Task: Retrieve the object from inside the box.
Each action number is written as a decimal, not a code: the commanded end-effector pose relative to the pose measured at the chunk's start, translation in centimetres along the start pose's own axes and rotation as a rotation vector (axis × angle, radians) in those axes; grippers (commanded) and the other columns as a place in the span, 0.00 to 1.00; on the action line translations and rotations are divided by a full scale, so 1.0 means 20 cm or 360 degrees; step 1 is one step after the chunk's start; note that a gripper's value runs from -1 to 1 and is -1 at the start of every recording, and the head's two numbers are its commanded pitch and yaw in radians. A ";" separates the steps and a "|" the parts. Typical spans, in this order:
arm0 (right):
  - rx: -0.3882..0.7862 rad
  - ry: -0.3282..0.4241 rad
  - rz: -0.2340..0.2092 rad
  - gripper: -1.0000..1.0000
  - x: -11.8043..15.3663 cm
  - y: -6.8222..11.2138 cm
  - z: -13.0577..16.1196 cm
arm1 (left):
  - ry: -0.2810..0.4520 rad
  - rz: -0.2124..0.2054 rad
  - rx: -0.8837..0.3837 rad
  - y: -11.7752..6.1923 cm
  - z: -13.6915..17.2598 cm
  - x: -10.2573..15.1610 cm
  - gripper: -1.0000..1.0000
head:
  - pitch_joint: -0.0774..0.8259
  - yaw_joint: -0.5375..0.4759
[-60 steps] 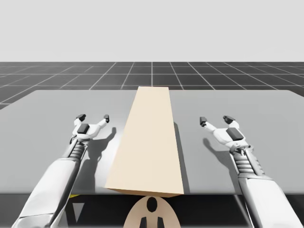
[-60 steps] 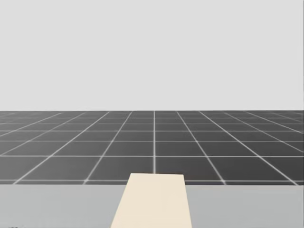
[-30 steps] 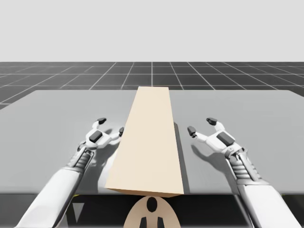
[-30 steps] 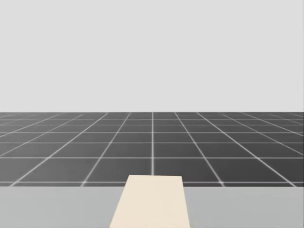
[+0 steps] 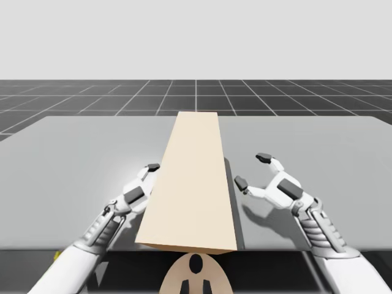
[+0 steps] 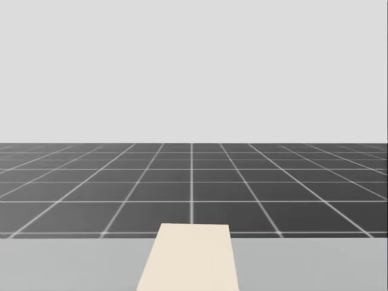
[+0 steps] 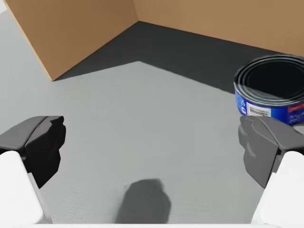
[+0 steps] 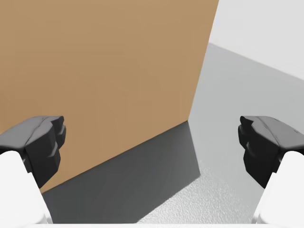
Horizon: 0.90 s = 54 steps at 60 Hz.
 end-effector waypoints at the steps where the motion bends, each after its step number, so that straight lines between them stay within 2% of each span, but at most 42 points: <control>1: 0.0054 -0.0025 0.0037 0.00 0.01 0.02 0.01 | -0.0013 -0.0020 -0.0173 -0.09 0.00 0.03 0.00 | 0.07 0.52; 3: 0.0058 -0.0025 0.0043 0.00 0.01 0.02 0.01 | -0.0012 -0.0042 -0.0184 -0.10 0.00 0.04 0.00 | 0.07 0.52; 11: 0.0067 -0.0023 0.0060 0.00 0.01 0.02 0.01 | -0.0033 -0.0059 -0.0258 -0.13 -0.04 0.05 0.00 | 0.06 0.52; 18: 0.0081 -0.0030 0.0079 0.00 0.01 0.03 0.01 | -0.0053 -0.0023 -0.0301 -0.12 -0.10 0.02 0.00 | 0.06 0.52; 23: 0.0085 -0.0030 0.0094 0.00 0.01 0.04 0.01 | -0.0030 -0.0043 -0.0333 -0.12 -0.17 0.01 0.00 | 0.07 0.52; 27: 0.0091 -0.0033 0.0108 0.00 0.01 0.04 0.01 | -0.0032 -0.0033 -0.0411 -0.14 -0.23 0.01 0.00 | 0.07 0.52; 31: 0.0093 -0.0035 0.0114 0.00 0.02 0.04 0.01 | -0.0046 0.0016 -0.0484 -0.15 -0.28 0.01 0.00 | 0.07 0.52; 34: 0.0097 -0.0036 0.0119 0.00 0.02 0.05 0.01 | -0.0053 0.0030 -0.0532 -0.16 -0.32 0.01 0.00 | 0.08 0.52; 41: 0.0095 -0.0037 0.0130 0.00 0.02 0.05 0.01 | -0.0009 -0.0003 -0.0627 -0.19 -0.39 -0.03 0.00 | 0.09 0.51; 48: 0.0099 -0.0049 0.0137 0.00 0.03 0.05 0.02 | 0.0018 0.0060 -0.0730 -0.21 -0.43 -0.09 0.00 | 0.10 0.51; 54: 0.0104 -0.0056 0.0144 0.00 0.03 0.06 0.02 | 0.0003 0.0034 -0.0788 -0.21 -0.46 -0.12 0.00 | 0.11 0.51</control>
